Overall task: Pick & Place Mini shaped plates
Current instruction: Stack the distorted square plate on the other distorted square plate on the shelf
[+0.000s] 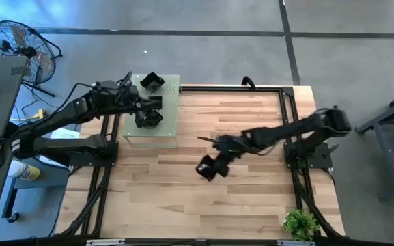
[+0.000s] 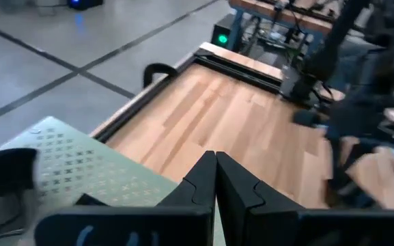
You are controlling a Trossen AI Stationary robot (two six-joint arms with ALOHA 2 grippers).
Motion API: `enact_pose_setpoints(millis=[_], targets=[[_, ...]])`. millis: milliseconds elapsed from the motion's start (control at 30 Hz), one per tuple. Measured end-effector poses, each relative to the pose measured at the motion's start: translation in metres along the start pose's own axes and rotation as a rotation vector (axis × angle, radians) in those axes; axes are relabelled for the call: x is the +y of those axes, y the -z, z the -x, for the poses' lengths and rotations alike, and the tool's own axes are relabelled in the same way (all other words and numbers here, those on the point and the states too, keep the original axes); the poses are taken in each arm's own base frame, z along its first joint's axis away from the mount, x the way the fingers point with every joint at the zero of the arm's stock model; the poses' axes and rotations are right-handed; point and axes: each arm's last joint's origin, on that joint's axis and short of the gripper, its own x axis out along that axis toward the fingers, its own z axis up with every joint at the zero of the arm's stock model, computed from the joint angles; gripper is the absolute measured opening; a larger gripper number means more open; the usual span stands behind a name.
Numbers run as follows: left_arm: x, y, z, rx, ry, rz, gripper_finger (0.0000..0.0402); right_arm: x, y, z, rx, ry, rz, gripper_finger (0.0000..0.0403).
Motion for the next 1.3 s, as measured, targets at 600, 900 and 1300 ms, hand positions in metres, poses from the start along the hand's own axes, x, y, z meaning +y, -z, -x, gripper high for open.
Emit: enact_pose_setpoints(millis=[600, 900, 1300], targets=[[-0.033, 0.016, 0.001, 0.108, 0.15, -0.075, 0.0001, 0.02, -0.065, -0.107, 0.028, 0.03, -0.079, 0.0021], [-0.035, 0.02, 0.0, 0.147, 0.162, -0.083, 0.0001, 0.035, -0.079, -0.078, -0.039, 0.044, -0.014, 0.0082], [-0.051, 0.036, -0.032, 0.308, 0.129, -0.009, 0.0001, 0.023, -0.063, -0.013, -0.137, 0.036, 0.245, 0.0006]])
